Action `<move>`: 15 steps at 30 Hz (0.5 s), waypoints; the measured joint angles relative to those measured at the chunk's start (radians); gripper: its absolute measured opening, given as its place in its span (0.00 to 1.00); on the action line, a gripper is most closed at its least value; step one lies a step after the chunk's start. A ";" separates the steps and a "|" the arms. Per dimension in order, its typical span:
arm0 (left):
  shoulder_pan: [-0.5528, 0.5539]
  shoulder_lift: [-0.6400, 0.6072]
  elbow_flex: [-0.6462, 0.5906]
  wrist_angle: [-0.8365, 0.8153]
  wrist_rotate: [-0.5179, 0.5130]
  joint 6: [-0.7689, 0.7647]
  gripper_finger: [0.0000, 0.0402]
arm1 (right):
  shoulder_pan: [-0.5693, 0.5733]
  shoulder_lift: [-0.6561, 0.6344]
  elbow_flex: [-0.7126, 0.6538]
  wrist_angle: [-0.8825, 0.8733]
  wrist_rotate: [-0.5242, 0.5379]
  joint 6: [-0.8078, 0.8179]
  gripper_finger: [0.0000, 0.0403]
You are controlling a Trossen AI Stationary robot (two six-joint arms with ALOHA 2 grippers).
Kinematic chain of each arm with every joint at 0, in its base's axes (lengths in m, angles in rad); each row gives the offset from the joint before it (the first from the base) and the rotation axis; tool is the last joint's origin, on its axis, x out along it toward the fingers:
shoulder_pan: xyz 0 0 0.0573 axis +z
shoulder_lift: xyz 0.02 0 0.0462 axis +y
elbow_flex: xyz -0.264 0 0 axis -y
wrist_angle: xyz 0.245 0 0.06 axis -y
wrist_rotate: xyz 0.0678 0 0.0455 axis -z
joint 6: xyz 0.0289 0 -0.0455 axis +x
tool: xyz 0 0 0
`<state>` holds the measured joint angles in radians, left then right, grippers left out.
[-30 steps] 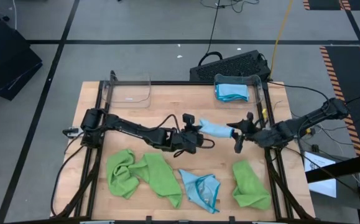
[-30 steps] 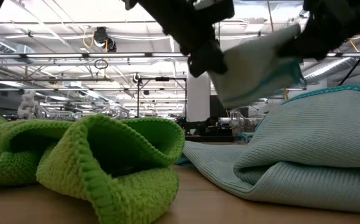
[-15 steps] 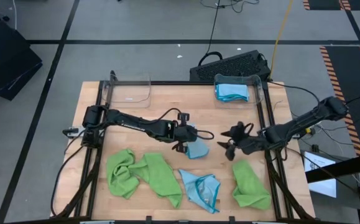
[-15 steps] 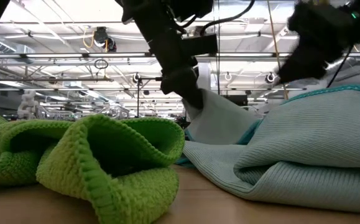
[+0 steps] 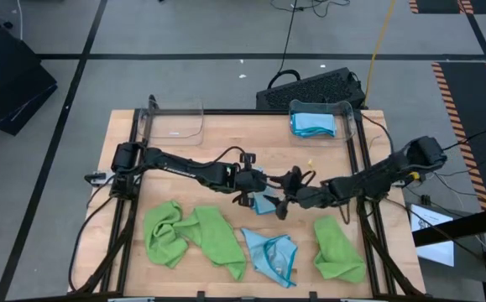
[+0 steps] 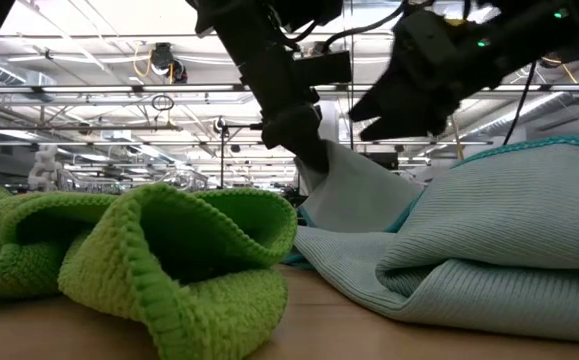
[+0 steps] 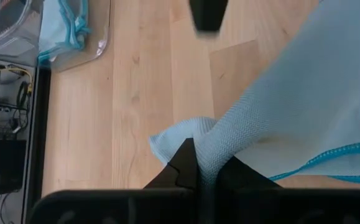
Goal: Fold microfiber towels
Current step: Put the folded blue microfiber cloth into the right transparent bin
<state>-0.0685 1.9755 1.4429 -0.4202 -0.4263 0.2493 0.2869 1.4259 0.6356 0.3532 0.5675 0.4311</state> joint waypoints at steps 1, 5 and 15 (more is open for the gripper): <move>0.000 0.000 0.000 0.002 0.000 0.001 0.03 | -0.007 0.023 0.023 -0.004 -0.007 -0.006 0.78; 0.001 0.000 0.000 0.005 0.000 0.002 0.03 | -0.048 0.098 0.097 -0.082 -0.045 -0.005 0.79; 0.000 0.000 0.000 0.010 -0.010 0.026 0.02 | -0.102 0.119 0.128 -0.203 -0.153 0.016 0.71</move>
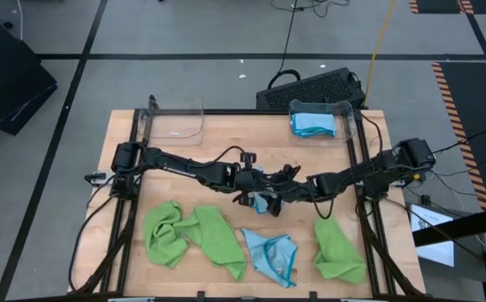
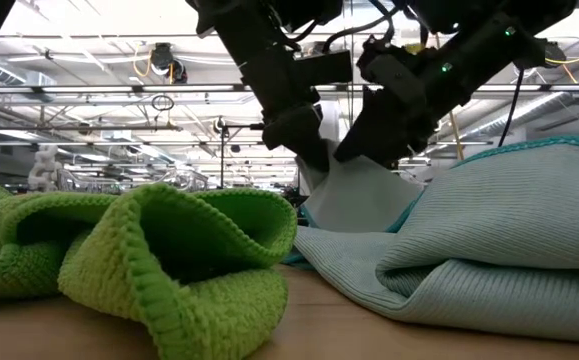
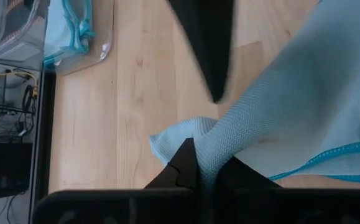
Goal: Fold microfiber towels
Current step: Put the folded blue microfiber cloth into the right transparent bin
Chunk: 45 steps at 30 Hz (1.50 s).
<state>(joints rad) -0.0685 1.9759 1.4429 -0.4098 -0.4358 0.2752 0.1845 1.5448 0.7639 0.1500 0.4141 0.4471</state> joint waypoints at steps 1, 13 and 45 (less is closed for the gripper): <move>0.000 0.000 0.000 0.001 0.000 0.000 0.02 | -0.004 0.006 0.000 0.000 -0.013 0.008 0.69; -0.010 0.002 -0.001 0.014 0.000 0.002 0.02 | -0.032 0.048 -0.002 0.013 -0.061 -0.019 0.23; -0.146 -0.305 -0.318 0.083 -0.295 -0.425 0.63 | -0.141 -0.556 0.088 -0.806 0.114 -0.528 0.02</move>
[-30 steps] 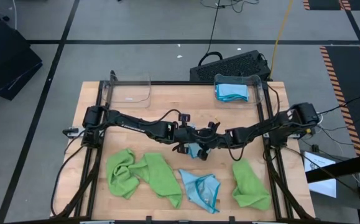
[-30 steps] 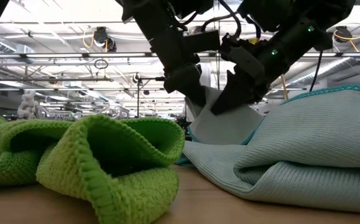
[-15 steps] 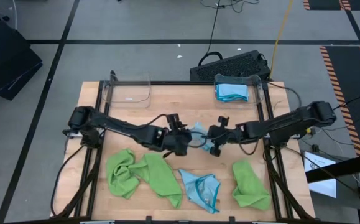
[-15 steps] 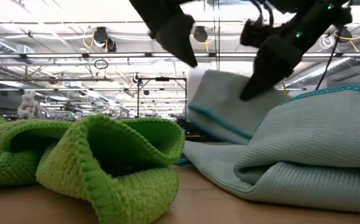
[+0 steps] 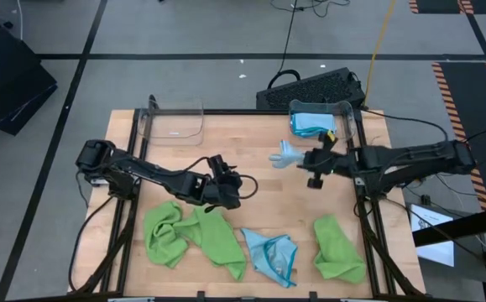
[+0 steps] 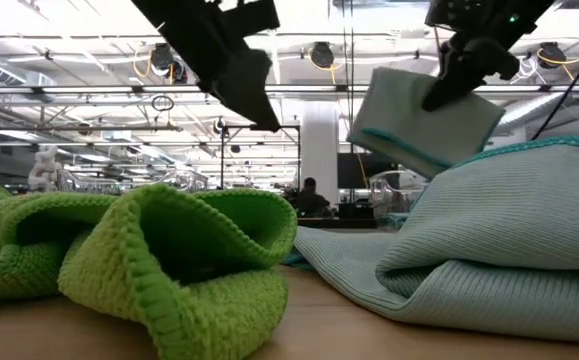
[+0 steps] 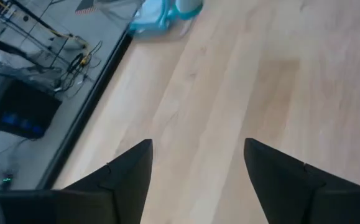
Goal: Fold microfiber towels
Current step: Put the folded blue microfiber cloth into the right transparent bin
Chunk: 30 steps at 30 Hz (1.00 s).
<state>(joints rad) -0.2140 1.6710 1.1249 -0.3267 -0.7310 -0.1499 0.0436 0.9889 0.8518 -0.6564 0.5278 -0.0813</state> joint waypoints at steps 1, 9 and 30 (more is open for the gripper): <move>-0.005 -0.008 -0.010 0.006 0.003 -0.007 0.62 | -0.026 -0.008 0.004 -0.009 0.001 -0.056 0.02; -0.041 -0.012 -0.024 0.046 0.006 -0.011 0.60 | -0.278 -0.038 0.008 -0.009 0.060 -0.386 0.02; -0.078 -0.012 -0.024 0.069 0.008 -0.003 0.60 | -0.818 0.156 0.008 0.578 0.005 -0.974 0.03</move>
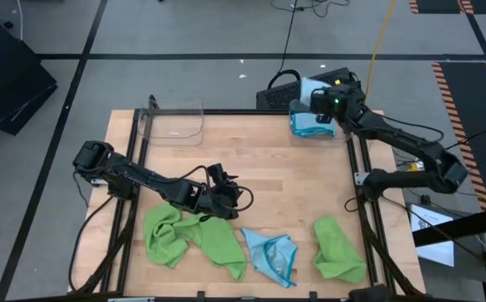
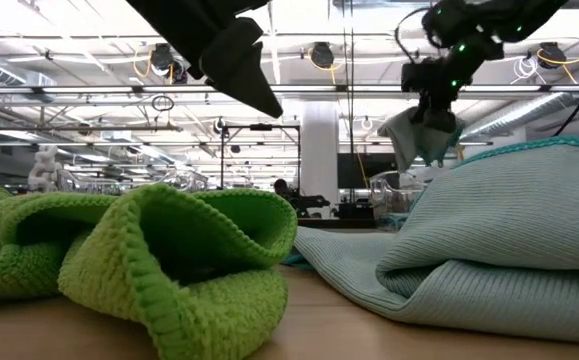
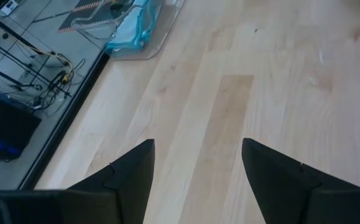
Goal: Fold microfiber towels
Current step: Put the folded blue microfiber cloth into the right transparent bin
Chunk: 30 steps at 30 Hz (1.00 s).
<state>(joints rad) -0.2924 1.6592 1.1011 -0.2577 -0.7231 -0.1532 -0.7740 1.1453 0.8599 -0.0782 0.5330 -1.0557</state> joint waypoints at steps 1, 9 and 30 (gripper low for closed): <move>-0.001 0.000 0.000 0.000 0.000 0.000 0.60 | 0.007 0.016 0.000 0.000 0.026 -0.008 0.03; -0.006 0.000 0.000 0.002 0.000 0.013 0.60 | 0.016 0.042 -0.094 0.054 -0.094 0.091 0.02; -0.025 0.000 0.000 0.024 0.000 0.046 0.60 | -0.016 0.195 -0.216 0.259 -0.093 0.049 0.02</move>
<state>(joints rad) -0.3176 1.6596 1.1011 -0.2333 -0.7231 -0.1067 -0.7898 1.3399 0.6437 0.1807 0.4404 -1.0069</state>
